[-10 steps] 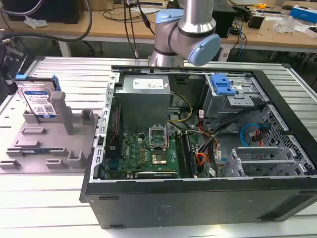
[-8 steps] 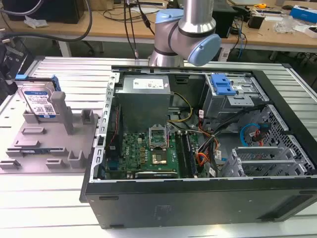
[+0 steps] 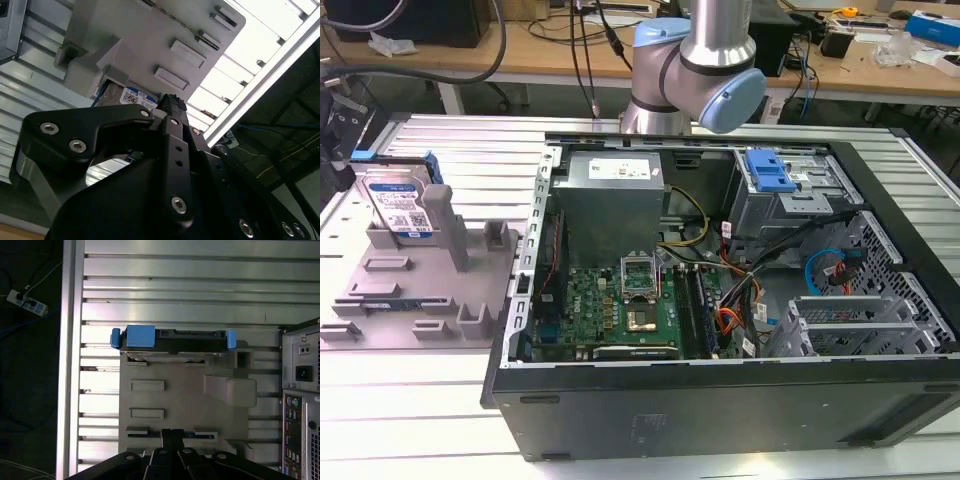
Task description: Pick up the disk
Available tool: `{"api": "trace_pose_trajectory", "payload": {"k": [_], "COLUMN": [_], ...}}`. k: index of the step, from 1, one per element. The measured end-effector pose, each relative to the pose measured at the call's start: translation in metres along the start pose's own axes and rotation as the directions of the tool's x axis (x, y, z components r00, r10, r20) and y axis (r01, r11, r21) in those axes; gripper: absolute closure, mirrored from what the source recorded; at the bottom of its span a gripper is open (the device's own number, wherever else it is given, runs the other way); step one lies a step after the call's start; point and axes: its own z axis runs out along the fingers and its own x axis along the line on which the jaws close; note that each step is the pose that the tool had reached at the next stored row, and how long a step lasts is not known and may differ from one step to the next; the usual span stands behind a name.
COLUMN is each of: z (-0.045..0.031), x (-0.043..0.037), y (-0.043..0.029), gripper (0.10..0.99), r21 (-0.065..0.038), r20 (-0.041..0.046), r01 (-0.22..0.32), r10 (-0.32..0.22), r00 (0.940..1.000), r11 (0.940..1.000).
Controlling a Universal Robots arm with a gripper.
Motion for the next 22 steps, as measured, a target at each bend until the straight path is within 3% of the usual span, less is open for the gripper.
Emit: {"api": "trace_pose_trajectory", "payload": {"k": [4,6,7,11,12,13,14,17,18,22], "z": [0.0000,0.0001,0.0001,0.0002,0.0003,0.0003,0.0003,0.0004,0.0004,0.0006], "x": [0.0000,0.0000,0.0000,0.0000,0.0000,0.0000,0.0000,0.0000,0.0000,0.0000], "y": [0.0000,0.0000,0.0000,0.0000,0.0000,0.0000,0.0000,0.0000,0.0000,0.0000], "gripper": [0.980,0.980,0.980,0.980,0.980,0.980,0.973,0.788,0.788,0.604], "r21": [0.000,0.000,-0.001,-0.002,-0.002,-0.003,-0.003,-0.004,-0.004,-0.005], "r20": [-0.0035,-0.0066,-0.0088,-0.0116,-0.0124,-0.0141,-0.0152,-0.0171,-0.0176,-0.0203], "r01": [0.091,0.173,0.230,0.302,0.329,0.373,0.401,0.450,0.465,0.528], "r10": [-0.091,-0.173,-0.230,-0.302,-0.329,-0.373,-0.401,-0.450,-0.465,-0.528], "r00": [0.9958,0.9848,0.9732,0.9532,0.9442,0.9279,0.9161,0.8929,0.8852,0.8487], "r11": [0.9958,0.9848,0.9732,0.9532,0.9443,0.9280,0.9162,0.8931,0.8853,0.8489]}}
